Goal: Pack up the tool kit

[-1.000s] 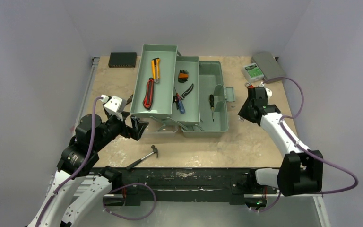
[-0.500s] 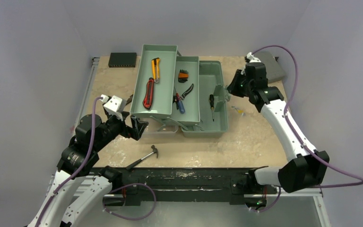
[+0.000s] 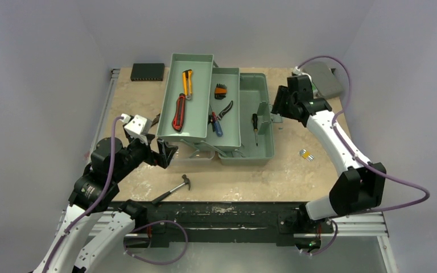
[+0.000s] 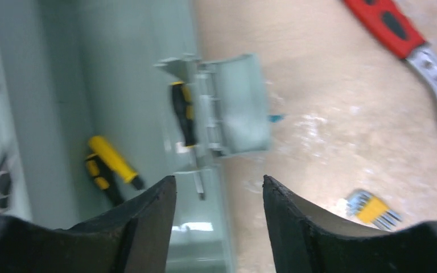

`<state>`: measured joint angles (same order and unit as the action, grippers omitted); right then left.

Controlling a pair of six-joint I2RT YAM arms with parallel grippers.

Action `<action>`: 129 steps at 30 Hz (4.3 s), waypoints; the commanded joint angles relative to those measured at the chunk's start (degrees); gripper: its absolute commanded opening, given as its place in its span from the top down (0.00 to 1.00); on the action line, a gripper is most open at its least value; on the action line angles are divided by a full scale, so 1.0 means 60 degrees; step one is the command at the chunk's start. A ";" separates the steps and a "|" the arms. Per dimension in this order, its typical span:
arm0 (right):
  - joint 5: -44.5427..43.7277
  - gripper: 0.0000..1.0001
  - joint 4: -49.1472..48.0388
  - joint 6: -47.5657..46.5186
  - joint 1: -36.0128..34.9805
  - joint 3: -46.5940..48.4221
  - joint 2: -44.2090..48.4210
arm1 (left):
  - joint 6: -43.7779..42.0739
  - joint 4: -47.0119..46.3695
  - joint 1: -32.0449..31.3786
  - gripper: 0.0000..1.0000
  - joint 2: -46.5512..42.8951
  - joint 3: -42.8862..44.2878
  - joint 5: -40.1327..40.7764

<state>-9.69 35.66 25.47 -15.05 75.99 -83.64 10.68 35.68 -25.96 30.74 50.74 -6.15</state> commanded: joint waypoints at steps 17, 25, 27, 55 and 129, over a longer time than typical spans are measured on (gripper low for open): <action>-0.1679 0.13 0.0654 0.0750 0.2482 -0.3208 -0.0723 | -0.0081 -0.0177 -0.0025 0.05 -0.0173 0.0048 -0.0002; -0.1418 0.18 -0.0543 0.1467 0.3271 -0.4483 -0.0382 | -0.0080 -0.0122 -0.0112 0.05 -0.0220 0.0030 0.0186; -0.1415 0.19 -0.0732 0.1474 0.3425 -0.4547 -0.0460 | -0.0095 -0.0122 -0.0127 0.05 -0.0216 0.0027 0.0198; -0.0695 0.22 -0.1452 0.3030 0.4031 -0.4747 -0.0385 | -0.0154 -0.0068 -0.0142 0.05 -0.0319 0.0047 0.0205; -0.1678 0.05 0.2147 0.8683 0.4633 -0.2748 -0.1547 | -0.0300 -0.0014 -0.0131 0.05 -0.0349 0.0079 0.0587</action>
<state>-17.26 46.74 76.09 12.56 55.88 -90.96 9.82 36.16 -27.07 28.64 50.74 -2.94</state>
